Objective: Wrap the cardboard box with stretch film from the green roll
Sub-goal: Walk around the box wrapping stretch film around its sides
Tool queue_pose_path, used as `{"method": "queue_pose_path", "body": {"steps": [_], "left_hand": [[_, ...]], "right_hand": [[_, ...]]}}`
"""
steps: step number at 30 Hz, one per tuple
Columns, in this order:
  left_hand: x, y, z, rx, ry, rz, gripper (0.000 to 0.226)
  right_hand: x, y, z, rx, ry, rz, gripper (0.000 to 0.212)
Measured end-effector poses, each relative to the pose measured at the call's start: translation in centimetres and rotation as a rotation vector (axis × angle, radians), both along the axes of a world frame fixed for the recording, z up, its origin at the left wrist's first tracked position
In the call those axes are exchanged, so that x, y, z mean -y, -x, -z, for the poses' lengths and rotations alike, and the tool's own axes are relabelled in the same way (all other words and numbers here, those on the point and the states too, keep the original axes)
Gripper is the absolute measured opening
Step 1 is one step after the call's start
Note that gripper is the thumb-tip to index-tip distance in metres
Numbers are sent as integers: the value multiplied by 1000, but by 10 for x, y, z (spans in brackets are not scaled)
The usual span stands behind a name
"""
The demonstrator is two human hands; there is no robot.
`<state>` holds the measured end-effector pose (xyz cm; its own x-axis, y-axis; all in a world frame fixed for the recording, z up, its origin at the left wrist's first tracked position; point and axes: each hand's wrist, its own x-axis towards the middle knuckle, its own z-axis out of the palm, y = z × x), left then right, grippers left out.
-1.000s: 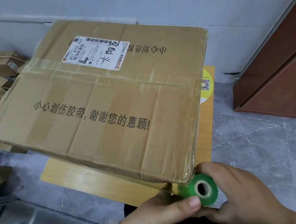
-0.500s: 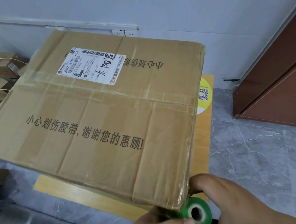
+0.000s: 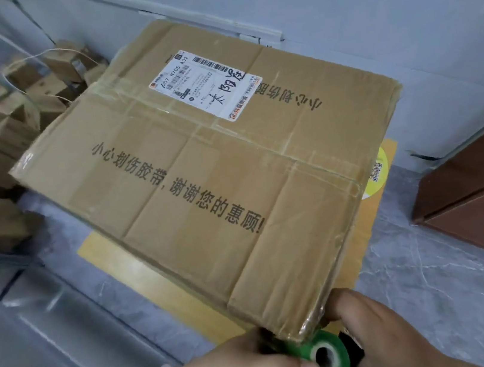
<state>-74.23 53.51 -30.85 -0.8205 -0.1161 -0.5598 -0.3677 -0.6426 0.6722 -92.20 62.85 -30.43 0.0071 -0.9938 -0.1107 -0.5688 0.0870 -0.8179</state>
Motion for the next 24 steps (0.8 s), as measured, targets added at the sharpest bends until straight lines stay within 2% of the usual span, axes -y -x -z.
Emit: {"method": "queue_pose_path", "body": {"steps": [1, 2, 5, 9, 13, 15, 20, 24], "left_hand": [[-5, 2, -2, -15, 3, -52, 29], [-8, 3, -2, -11, 28, -95, 32], [-34, 4, 1, 22, -34, -335, 57], [-74, 22, 11, 110, -178, -697, 97], [-94, 37, 16, 144, -194, -987, 112], [-99, 42, 14, 118, -204, -1073, 114], [-105, 48, 15, 53, -230, -1103, 88], [-103, 53, 13, 83, -210, -1090, 96]], "right_hand": [[3, 3, 3, -33, -1, -16, 49], [7, 6, 5, -56, 26, -37, 54], [11, 13, 17, 26, 5, -202, 71], [9, 23, 29, 54, 165, -281, 57], [6, 30, 35, 107, 169, -326, 56], [7, 30, 34, 96, 176, -332, 55], [7, 36, 36, 80, 200, -346, 51], [9, 43, 35, 83, 215, -356, 54]]}}
